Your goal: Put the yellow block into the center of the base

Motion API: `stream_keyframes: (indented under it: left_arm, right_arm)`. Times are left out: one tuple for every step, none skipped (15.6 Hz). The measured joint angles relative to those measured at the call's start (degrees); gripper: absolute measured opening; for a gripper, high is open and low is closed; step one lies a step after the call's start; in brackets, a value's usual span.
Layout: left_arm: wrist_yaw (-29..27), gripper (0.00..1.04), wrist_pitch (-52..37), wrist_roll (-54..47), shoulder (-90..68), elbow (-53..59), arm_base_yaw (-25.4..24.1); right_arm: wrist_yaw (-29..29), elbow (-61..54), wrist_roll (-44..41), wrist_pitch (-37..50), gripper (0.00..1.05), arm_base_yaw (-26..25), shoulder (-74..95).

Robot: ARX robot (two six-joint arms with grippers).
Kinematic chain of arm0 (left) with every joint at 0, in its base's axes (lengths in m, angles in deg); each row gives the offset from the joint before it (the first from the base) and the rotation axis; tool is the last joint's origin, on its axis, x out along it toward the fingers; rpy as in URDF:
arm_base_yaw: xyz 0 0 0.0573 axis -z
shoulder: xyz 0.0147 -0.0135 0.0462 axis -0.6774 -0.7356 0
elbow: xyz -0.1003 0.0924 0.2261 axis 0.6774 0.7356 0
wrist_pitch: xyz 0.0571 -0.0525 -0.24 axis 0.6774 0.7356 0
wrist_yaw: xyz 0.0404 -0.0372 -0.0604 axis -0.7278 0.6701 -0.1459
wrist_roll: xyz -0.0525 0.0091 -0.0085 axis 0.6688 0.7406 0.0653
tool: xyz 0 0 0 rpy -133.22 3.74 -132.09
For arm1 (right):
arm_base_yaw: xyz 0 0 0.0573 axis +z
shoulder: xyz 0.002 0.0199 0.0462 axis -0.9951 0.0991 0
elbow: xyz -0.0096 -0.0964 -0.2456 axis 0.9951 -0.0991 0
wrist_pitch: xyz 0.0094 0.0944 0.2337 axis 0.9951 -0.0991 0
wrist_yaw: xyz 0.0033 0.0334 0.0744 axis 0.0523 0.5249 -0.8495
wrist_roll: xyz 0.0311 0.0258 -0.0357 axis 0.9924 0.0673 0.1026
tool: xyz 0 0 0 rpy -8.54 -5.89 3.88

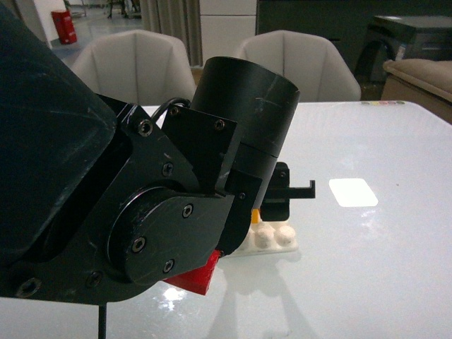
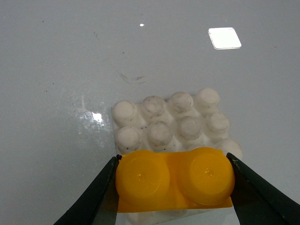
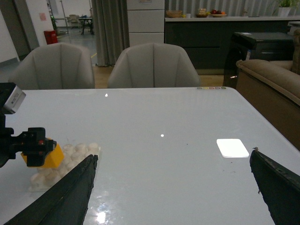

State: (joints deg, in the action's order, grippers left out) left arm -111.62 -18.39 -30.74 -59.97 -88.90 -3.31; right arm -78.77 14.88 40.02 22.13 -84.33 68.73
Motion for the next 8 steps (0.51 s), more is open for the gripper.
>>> stream_keyframes:
  left_arm:
    - [-0.87, 0.59, 1.53, 1.09, -0.85, -1.81, 0.48]
    - [-1.38, 0.59, 1.7, 1.64, -2.08, -3.8, 1.18]
    - [-2.12, 0.59, 2.29, 1.7, -3.37, -5.62, 1.86]
    - [-3.04, 0.59, 2.89, 1.7, -4.7, -6.84, 2.14]
    - [-3.63, 0.59, 3.39, 1.68, -6.56, -8.04, 2.25]
    - [-4.17, 0.59, 4.24, 1.68, -8.02, -8.83, 2.36]
    - [-5.07, 0.59, 4.26, 1.77, -8.87, -9.4, 2.49]
    - [-5.16, 0.59, 4.52, 1.88, -8.96, -9.68, 2.58]
  right_arm:
    - [0.0, 0.0, 0.0, 0.0, 0.98, 0.0, 0.0]
    - [0.02, 0.0, 0.0, 0.0, 0.98, 0.0, 0.0]
    - [0.0, 0.0, 0.0, 0.0, 0.98, 0.0, 0.0]
    - [0.0, 0.0, 0.0, 0.0, 0.98, 0.0, 0.0]
    - [0.0, 0.0, 0.0, 0.0, 0.98, 0.0, 0.0]
    - [0.02, 0.0, 0.0, 0.0, 0.98, 0.0, 0.0]
    - [0.0, 0.0, 0.0, -0.02, 0.98, 0.0, 0.0]
    - [0.0, 0.0, 0.0, 0.0, 0.98, 0.0, 0.0]
